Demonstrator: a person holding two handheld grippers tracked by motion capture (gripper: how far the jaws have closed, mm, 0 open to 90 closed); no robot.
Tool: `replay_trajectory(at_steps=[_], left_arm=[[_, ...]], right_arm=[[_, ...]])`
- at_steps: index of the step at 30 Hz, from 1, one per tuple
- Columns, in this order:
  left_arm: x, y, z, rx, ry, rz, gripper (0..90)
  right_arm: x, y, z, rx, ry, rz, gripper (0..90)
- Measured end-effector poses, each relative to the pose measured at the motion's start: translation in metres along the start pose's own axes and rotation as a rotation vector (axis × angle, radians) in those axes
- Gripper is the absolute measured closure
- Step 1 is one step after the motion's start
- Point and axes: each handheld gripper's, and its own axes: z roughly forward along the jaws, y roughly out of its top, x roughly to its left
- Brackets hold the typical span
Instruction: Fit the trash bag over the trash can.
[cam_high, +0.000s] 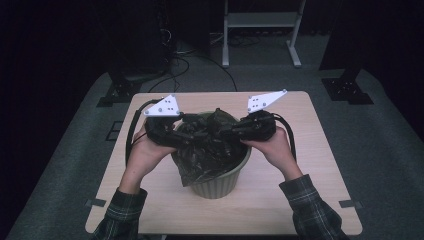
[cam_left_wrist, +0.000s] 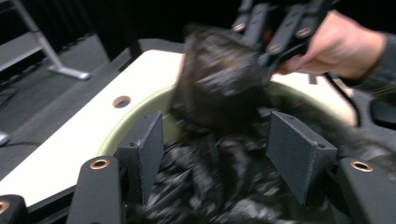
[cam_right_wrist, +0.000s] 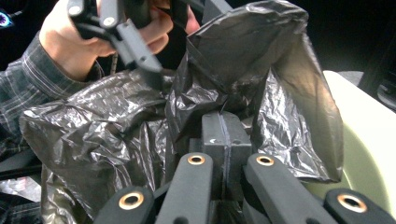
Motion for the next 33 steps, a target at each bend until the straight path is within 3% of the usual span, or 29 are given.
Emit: replay_trajectory(at_steps=[5, 11, 13, 16, 18, 21, 23, 30, 32, 33], left_arm=[[0.0, 0.001, 0.017, 0.029, -0.033, 0.014, 41.1], [0.0, 0.001, 0.023, 0.063, -0.102, 0.04, 85.9], [0.0, 0.0, 0.023, 0.085, -0.107, 0.044, 88.7], [0.002, -0.004, 0.019, 0.076, -0.106, 0.031, 89.4], [0.005, -0.006, 0.014, 0.061, -0.098, 0.022, 89.3], [0.006, -0.007, 0.012, 0.053, -0.097, 0.015, 89.3], [0.006, -0.007, 0.01, 0.047, -0.1, 0.014, 89.3], [0.005, -0.008, 0.01, 0.049, -0.106, 0.018, 89.3], [0.005, -0.008, 0.01, 0.047, -0.111, 0.021, 89.3], [0.005, -0.008, 0.01, 0.046, -0.114, 0.02, 89.3]], right_arm=[[0.004, 0.004, 0.0, -0.021, 0.023, -0.014, 90.0], [0.006, 0.007, -0.011, -0.046, 0.021, -0.022, 88.5], [0.006, 0.007, -0.014, -0.053, 0.015, -0.025, 86.5], [0.005, 0.006, -0.028, -0.082, -0.01, -0.022, 81.1], [0.001, 0.004, -0.043, -0.105, -0.054, -0.007, 74.5], [-0.004, 0.001, -0.046, -0.102, -0.05, 0.021, 68.2], [-0.01, -0.002, -0.043, -0.126, -0.025, 0.059, 63.9], [-0.014, 0.0, -0.026, -0.13, 0.007, 0.088, 59.0], [-0.015, 0.001, -0.022, -0.134, 0.017, 0.101, 60.2], [-0.015, 0.001, -0.02, -0.127, 0.003, 0.101, 66.1]])
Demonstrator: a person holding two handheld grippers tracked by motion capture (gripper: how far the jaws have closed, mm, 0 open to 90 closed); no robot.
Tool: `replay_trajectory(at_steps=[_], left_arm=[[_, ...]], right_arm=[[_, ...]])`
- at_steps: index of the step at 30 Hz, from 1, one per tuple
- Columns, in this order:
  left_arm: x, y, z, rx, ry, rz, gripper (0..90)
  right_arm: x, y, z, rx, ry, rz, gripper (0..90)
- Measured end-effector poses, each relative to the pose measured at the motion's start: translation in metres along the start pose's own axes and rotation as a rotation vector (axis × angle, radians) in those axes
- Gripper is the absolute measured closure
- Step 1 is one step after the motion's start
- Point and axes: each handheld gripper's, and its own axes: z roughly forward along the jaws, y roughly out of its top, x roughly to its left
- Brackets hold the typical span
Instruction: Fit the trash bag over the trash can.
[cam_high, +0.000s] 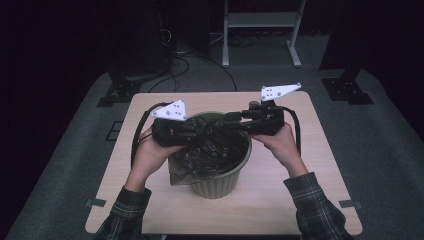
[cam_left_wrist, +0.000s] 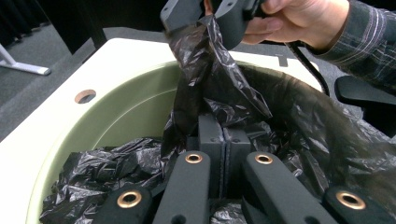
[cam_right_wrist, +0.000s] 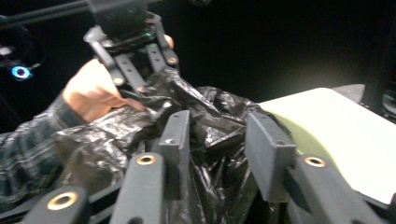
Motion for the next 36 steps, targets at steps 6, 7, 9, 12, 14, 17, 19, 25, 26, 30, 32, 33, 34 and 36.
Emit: replay_trajectory(at_steps=[6, 7, 9, 12, 14, 17, 19, 25, 26, 30, 32, 33, 34, 36], left_arm=[[-0.001, -0.002, -0.003, -0.014, 0.004, -0.004, 89.4], [0.0, -0.003, -0.006, -0.013, 0.012, -0.004, 89.4], [0.001, -0.005, -0.012, -0.026, 0.022, -0.015, 89.4], [0.004, -0.007, -0.021, -0.042, 0.047, -0.026, 89.5], [0.006, -0.009, -0.027, -0.055, 0.06, -0.033, 89.5], [0.009, -0.015, -0.036, -0.05, 0.096, -0.048, 89.8], [0.011, -0.016, -0.037, -0.059, 0.108, -0.058, 89.8], [0.012, -0.015, -0.034, -0.066, 0.136, -0.066, 89.8], [0.013, -0.015, -0.032, -0.072, 0.144, -0.074, 89.8], [0.014, -0.012, -0.023, -0.08, 0.15, -0.076, 89.8], [0.013, -0.01, -0.018, -0.077, 0.155, -0.074, 89.8], [0.013, -0.009, -0.016, -0.076, 0.154, -0.072, 89.8], [0.012, -0.008, -0.014, -0.074, 0.148, -0.068, 89.8], [0.011, -0.005, -0.008, -0.07, 0.149, -0.065, 89.8]], right_arm=[[0.002, 0.0, 0.006, 0.032, -0.046, -0.052, 90.0], [0.002, 0.0, 0.005, 0.038, -0.062, -0.058, 90.0], [0.001, 0.0, 0.0, 0.04, -0.114, -0.066, 90.0], [-0.005, 0.0, -0.009, 0.031, -0.156, -0.057, 90.0], [-0.009, -0.001, -0.015, 0.036, -0.199, -0.054, 90.0], [-0.017, -0.002, -0.027, 0.043, -0.281, -0.042, 90.0], [-0.021, -0.003, -0.034, 0.038, -0.334, -0.034, 90.0], [-0.007, -0.002, -0.047, -0.023, -0.231, 0.0, 71.7], [-0.001, -0.002, -0.048, -0.018, -0.231, -0.018, 69.3], [0.017, -0.003, -0.054, -0.006, -0.179, -0.023, 64.4], [0.021, -0.006, -0.058, -0.011, -0.15, -0.007, 61.8], [0.021, -0.006, -0.058, -0.011, -0.15, -0.007, 61.8], [0.023, -0.007, -0.06, -0.011, -0.14, 0.004, 61.0], [0.023, -0.009, -0.061, -0.004, -0.129, 0.018, 59.3]])
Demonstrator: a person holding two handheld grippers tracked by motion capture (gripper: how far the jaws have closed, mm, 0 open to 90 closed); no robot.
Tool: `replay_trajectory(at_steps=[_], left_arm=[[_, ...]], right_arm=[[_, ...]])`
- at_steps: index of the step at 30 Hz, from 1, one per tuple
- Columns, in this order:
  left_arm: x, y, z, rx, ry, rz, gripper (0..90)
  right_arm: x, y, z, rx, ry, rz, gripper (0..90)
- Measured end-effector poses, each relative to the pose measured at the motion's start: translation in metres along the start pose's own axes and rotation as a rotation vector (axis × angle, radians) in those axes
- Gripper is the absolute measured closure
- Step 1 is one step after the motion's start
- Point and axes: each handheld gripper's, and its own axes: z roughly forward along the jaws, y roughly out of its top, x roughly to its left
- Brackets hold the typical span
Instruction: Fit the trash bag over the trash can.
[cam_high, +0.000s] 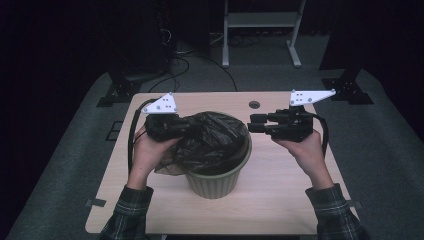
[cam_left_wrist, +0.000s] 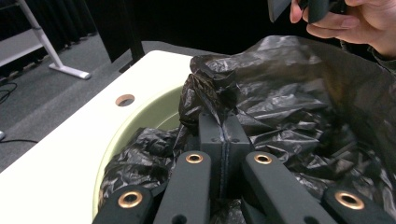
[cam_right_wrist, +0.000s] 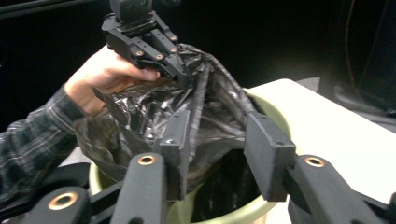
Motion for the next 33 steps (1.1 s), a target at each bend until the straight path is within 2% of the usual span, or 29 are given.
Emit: replay_trajectory(at_steps=[3, 5, 7, 8, 9, 10, 12, 15, 16, 17, 18, 19, 20, 21, 22, 23, 24, 29, 30, 31, 32, 33], left_arm=[[-0.001, 0.001, 0.001, 0.0, -0.005, 0.002, 89.8], [-0.001, 0.001, 0.001, -0.003, -0.005, 0.002, 89.8], [-0.001, 0.001, -0.001, -0.007, -0.006, 0.001, 89.8], [-0.001, 0.001, -0.001, -0.011, -0.007, 0.001, 89.8], [-0.001, 0.001, -0.002, -0.013, -0.008, 0.001, 89.8], [-0.001, 0.001, -0.002, -0.013, -0.009, 0.001, 89.8], [-0.001, 0.001, -0.004, -0.01, -0.008, 0.003, 89.8], [0.0, -0.002, -0.011, -0.021, -0.006, -0.003, 89.8], [0.0, -0.002, -0.011, -0.021, -0.006, -0.003, 89.8], [0.0, -0.002, -0.013, -0.024, -0.001, -0.004, 89.8], [0.0, -0.003, -0.016, -0.028, 0.0, -0.007, 89.8], [0.001, -0.003, -0.018, -0.027, 0.0, -0.008, 89.8], [0.001, -0.004, -0.019, -0.027, 0.004, -0.009, 89.8], [0.002, -0.005, -0.021, -0.027, 0.005, -0.01, 89.8], [0.002, -0.006, -0.022, -0.026, 0.008, -0.013, 89.8], [0.003, -0.006, -0.023, -0.026, 0.01, -0.014, 89.8], [0.003, -0.007, -0.024, -0.025, 0.011, -0.017, 89.8], [0.006, -0.012, -0.028, -0.032, 0.023, -0.032, 89.8], [0.007, -0.014, -0.028, -0.033, 0.024, -0.034, 89.8], [0.007, -0.015, -0.028, -0.031, 0.024, -0.037, 89.9], [0.007, -0.016, -0.027, -0.032, 0.023, -0.039, 89.8], [0.007, -0.016, -0.026, -0.029, 0.021, -0.039, 89.8]], right_arm=[[-0.001, -0.003, 0.001, 0.007, 0.002, 0.02, 59.3], [-0.002, -0.006, 0.003, 0.023, -0.01, 0.018, 59.3], [-0.004, -0.01, 0.007, 0.041, -0.018, 0.039, 60.5], [-0.005, -0.012, 0.008, 0.047, -0.019, 0.042, 63.5], [-0.005, -0.014, 0.011, 0.06, -0.02, 0.039, 74.9], [-0.005, -0.014, 0.011, 0.06, -0.02, 0.039, 74.9], [-0.004, -0.016, 0.013, 0.069, -0.025, 0.007, 89.7], [-0.003, -0.014, 0.012, 0.065, -0.07, -0.016, 90.0], [-0.003, -0.014, 0.012, 0.065, -0.07, -0.016, 90.0], [-0.008, -0.013, 0.007, 0.067, -0.113, -0.016, 90.0], [-0.008, -0.013, 0.007, 0.067, -0.113, -0.016, 90.0], [-0.013, -0.012, 0.002, 0.056, -0.149, -0.017, 90.0], [-0.013, -0.012, 0.002, 0.056, -0.149, -0.017, 90.0], [-0.019, -0.01, -0.001, 0.065, -0.205, -0.026, 90.0], [-0.019, -0.01, -0.001, 0.065, -0.205, -0.026, 90.0], [-0.027, -0.006, -0.004, 0.08, -0.259, -0.029, 90.0], [-0.027, -0.006, -0.004, 0.08, -0.259, -0.029, 90.0], [-0.046, -0.001, -0.005, 0.121, -0.376, -0.049, 90.0], [-0.05, -0.003, -0.005, 0.128, -0.386, -0.047, 90.0], [-0.053, -0.005, -0.005, 0.118, -0.369, -0.026, 90.0], [-0.049, -0.007, -0.008, 0.065, -0.317, -0.011, 82.7], [-0.049, -0.007, -0.008, 0.065, -0.317, -0.011, 82.7]])
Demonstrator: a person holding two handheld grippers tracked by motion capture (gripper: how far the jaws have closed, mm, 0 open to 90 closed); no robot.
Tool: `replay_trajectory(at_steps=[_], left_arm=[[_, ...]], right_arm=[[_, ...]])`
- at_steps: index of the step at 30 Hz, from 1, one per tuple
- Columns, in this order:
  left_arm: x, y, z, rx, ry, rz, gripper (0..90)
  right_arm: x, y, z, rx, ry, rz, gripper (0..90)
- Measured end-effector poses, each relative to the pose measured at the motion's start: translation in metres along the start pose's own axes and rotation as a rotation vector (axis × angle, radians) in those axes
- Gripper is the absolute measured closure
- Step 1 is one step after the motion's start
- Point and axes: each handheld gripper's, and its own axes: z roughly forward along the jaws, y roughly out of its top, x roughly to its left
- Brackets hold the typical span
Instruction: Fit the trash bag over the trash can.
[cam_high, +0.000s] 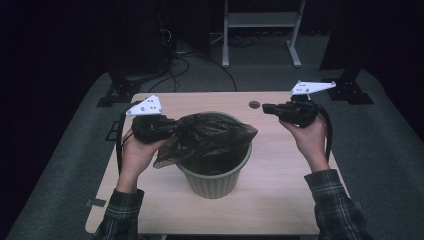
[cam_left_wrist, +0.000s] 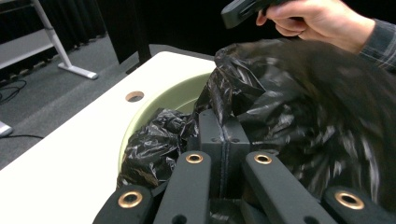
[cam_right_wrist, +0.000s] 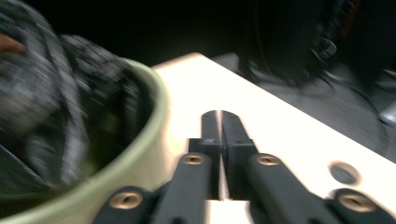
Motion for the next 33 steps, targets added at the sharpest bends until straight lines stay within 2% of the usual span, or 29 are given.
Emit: replay_trajectory(at_steps=[1, 2, 3, 4, 6, 7, 10, 11, 12, 15, 17, 18, 19, 20, 21, 22, 23, 24, 25, 27, 30, 31, 33], left_arm=[[0.0, 0.0, 0.002, 0.001, -0.001, 0.001, 89.8], [0.0, 0.0, 0.005, 0.004, -0.003, 0.0, 89.8], [0.0, 0.0, 0.009, 0.007, 0.001, -0.003, 89.8], [0.0, 0.0, 0.009, 0.007, 0.001, -0.003, 89.8], [0.0, 0.001, 0.012, 0.009, 0.002, -0.003, 89.8], [-0.001, 0.001, 0.013, 0.011, 0.003, -0.003, 89.8], [-0.002, 0.001, 0.013, 0.013, 0.001, -0.005, 89.6], [-0.001, 0.002, 0.013, 0.008, 0.001, -0.006, 89.4], [-0.001, 0.002, 0.013, 0.008, 0.001, -0.006, 88.8], [-0.001, 0.002, 0.013, 0.01, -0.001, -0.008, 86.7], [0.0, 0.001, 0.013, 0.014, -0.001, -0.008, 86.3], [0.0, 0.001, 0.013, 0.009, 0.002, -0.01, 82.4], [0.0, 0.001, 0.013, 0.007, 0.006, -0.015, 82.4], [0.001, 0.001, 0.013, 0.003, 0.004, -0.023, 79.9], [0.001, 0.001, 0.012, 0.0, 0.009, -0.039, 69.3], [0.001, 0.001, 0.011, -0.002, 0.021, -0.048, 57.6], [0.0, 0.002, 0.008, -0.003, 0.037, -0.056, 36.7], [0.0, 0.002, 0.005, -0.007, 0.044, -0.062, 36.7], [-0.002, 0.003, 0.0, -0.017, 0.054, -0.066, 30.4], [-0.007, 0.007, -0.012, -0.046, 0.067, -0.051, 25.7], [-0.016, 0.015, -0.023, -0.069, 0.054, -0.04, 24.8], [-0.022, 0.02, -0.024, -0.06, 0.031, -0.02, 25.7], [-0.032, 0.027, -0.022, -0.056, -0.021, 0.01, 33.0]], right_arm=[[0.009, 0.001, -0.005, -0.036, 0.064, 0.002, 77.0], [0.009, 0.001, -0.005, -0.036, 0.064, 0.002, 77.0], [0.025, 0.004, -0.01, -0.052, 0.124, -0.013, 72.9], [0.025, 0.004, -0.01, -0.052, 0.124, -0.013, 72.9], [0.036, 0.004, -0.013, -0.051, 0.187, -0.017, 67.9], [0.047, 0.001, -0.015, -0.036, 0.222, -0.032, 65.1], [0.052, -0.003, -0.015, -0.02, 0.232, -0.024, 62.2], [0.051, -0.009, -0.013, 0.002, 0.238, 0.006, 59.3], [0.051, -0.009, -0.013, 0.002, 0.238, 0.006, 59.3], [0.044, -0.017, -0.003, 0.024, 0.282, 0.059, 59.5], [0.044, -0.019, 0.003, 0.046, 0.294, 0.064, 60.3], [0.045, -0.021, 0.009, 0.069, 0.295, 0.047, 77.6], [0.045, -0.021, 0.009, 0.069, 0.295, 0.047, 77.6], [0.046, -0.021, 0.01, 0.074, 0.29, 0.037, 84.6], [0.046, -0.021, 0.011, 0.074, 0.292, 0.027, 90.0], [0.046, -0.021, 0.012, 0.072, 0.291, 0.025, 90.0], [0.045, -0.02, 0.013, 0.075, 0.263, 0.023, 90.0], [0.045, -0.02, 0.013, 0.075, 0.263, 0.023, 90.0], [0.044, -0.02, 0.014, 0.073, 0.255, 0.024, 90.0], [0.041, -0.019, 0.016, 0.073, 0.235, 0.026, 90.0], [0.038, -0.017, 0.018, 0.073, 0.215, 0.03, 90.0], [0.038, -0.017, 0.019, 0.072, 0.211, 0.029, 90.0], [0.037, -0.017, 0.019, 0.064, 0.207, 0.029, 90.0]])
